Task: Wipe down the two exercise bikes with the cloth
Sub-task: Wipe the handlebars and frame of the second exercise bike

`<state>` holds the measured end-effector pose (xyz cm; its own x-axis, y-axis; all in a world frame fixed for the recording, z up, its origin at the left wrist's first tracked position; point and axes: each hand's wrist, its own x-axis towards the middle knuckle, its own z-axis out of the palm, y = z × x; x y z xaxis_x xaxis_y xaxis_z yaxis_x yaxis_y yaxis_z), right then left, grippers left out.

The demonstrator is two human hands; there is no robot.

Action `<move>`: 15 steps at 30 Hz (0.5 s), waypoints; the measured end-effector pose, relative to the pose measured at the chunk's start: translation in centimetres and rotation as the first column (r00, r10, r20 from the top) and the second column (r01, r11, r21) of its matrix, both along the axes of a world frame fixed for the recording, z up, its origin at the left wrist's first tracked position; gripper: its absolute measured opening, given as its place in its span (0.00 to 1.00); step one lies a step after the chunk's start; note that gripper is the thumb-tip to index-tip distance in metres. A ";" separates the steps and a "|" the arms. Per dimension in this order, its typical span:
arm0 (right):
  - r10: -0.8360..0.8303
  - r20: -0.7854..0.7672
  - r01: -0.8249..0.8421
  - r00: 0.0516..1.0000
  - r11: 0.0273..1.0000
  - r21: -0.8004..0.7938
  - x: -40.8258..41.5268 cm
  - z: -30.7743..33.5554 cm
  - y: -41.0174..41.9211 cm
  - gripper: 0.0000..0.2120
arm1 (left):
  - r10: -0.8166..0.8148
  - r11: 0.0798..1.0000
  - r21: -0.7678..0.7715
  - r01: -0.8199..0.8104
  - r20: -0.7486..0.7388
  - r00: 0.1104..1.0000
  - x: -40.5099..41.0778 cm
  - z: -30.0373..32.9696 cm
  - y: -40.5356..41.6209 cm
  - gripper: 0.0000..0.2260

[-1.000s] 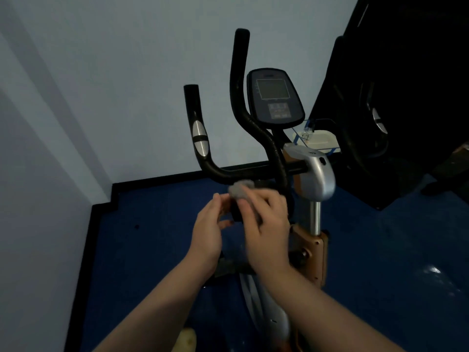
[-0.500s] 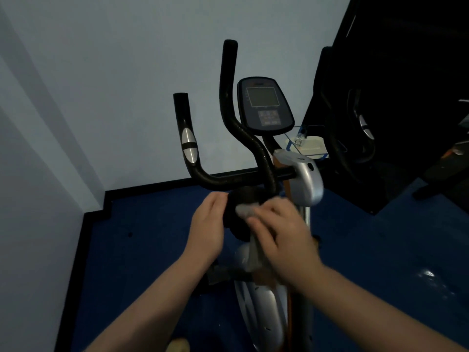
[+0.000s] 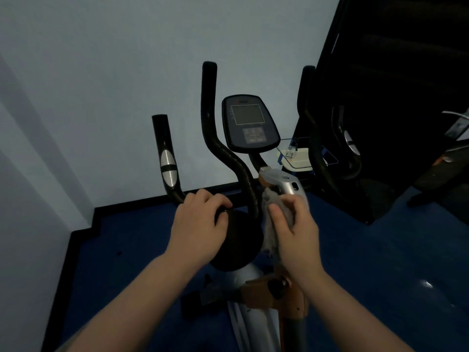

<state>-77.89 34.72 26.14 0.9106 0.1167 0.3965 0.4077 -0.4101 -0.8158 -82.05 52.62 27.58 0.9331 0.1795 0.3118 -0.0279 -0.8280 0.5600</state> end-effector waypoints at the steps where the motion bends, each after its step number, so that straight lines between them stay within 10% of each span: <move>1: -0.007 0.016 0.006 1.000 1.000 0.018 0.6 -0.2 0.5 0.04 | -0.088 0.996 -0.010 0.088 -0.034 0.996 0.4 0.5 0.6 0.09; 6: 0.036 0.119 -0.040 0.992 0.999 0.030 0.9 -3.4 2.2 0.07 | -0.306 0.951 -0.058 0.304 -0.039 0.951 1.5 1.4 1.8 0.08; 11: 0.123 0.241 -0.040 0.963 0.946 -0.322 5.1 -0.3 3.5 0.10 | -0.314 0.944 -0.097 0.317 0.042 0.949 1.3 0.0 2.0 0.09; 15: 0.117 0.127 -0.092 0.985 0.978 -0.187 3.1 -2.5 1.8 0.10 | -0.350 0.923 -0.158 0.350 0.025 0.936 1.5 -0.4 2.1 0.09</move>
